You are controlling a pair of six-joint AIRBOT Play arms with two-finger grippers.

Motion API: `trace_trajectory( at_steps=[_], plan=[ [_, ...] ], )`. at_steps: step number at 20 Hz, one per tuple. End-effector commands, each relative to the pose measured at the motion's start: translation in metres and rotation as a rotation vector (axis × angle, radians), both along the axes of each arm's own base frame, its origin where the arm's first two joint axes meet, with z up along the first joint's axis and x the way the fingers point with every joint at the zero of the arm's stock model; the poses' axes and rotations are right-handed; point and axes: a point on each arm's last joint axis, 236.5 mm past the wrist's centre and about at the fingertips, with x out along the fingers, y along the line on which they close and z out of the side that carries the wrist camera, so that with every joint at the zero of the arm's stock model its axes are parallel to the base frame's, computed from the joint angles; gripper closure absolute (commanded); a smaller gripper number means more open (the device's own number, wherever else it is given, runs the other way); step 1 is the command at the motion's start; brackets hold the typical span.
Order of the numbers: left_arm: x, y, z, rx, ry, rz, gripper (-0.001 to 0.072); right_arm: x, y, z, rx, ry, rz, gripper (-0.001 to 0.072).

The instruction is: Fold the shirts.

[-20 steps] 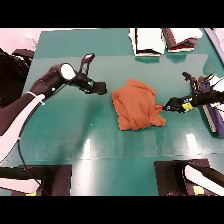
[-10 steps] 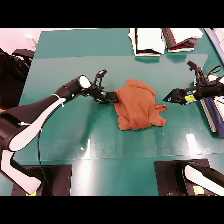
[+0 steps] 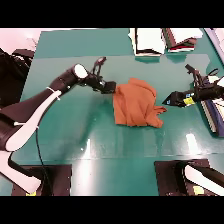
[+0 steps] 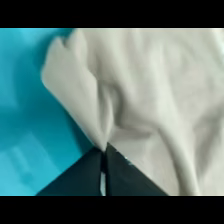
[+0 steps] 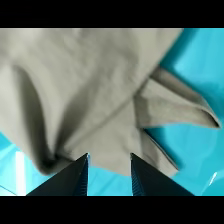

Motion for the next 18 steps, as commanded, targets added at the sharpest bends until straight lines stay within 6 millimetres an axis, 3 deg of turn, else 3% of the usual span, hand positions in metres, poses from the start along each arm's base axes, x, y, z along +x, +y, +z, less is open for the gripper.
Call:
trace_trajectory(
  at_steps=[1,4,6,8,10,15,18],
  plan=[
    [0.013,0.037,0.054,0.095,-0.177,-0.009,0.0685,-0.011,0.002,-0.019,0.011,0.043,-0.015,0.0397],
    [0.008,0.061,0.098,0.173,-0.312,-0.039,0.0685,-0.002,-0.001,-0.023,0.001,0.012,-0.049,0.0397],
    [-0.001,0.065,0.112,0.179,-0.331,-0.055,0.0685,0.011,-0.001,-0.019,0.014,-0.029,-0.083,0.0397],
    [-0.008,0.066,0.110,0.189,-0.311,-0.073,0.0685,0.020,0.001,-0.019,0.014,-0.059,-0.096,0.0394],
    [-0.012,0.067,0.104,0.195,-0.291,-0.081,0.0685,0.023,0.015,-0.027,0.044,-0.036,-0.082,0.0188],
    [-0.022,0.069,0.097,0.211,-0.247,-0.106,0.0684,0.000,0.075,-0.074,0.065,0.119,0.091,0.0188],
    [-0.024,0.070,0.095,0.216,-0.236,-0.113,0.0684,-0.002,0.098,-0.095,0.042,0.130,0.139,0.0194]
  ],
)
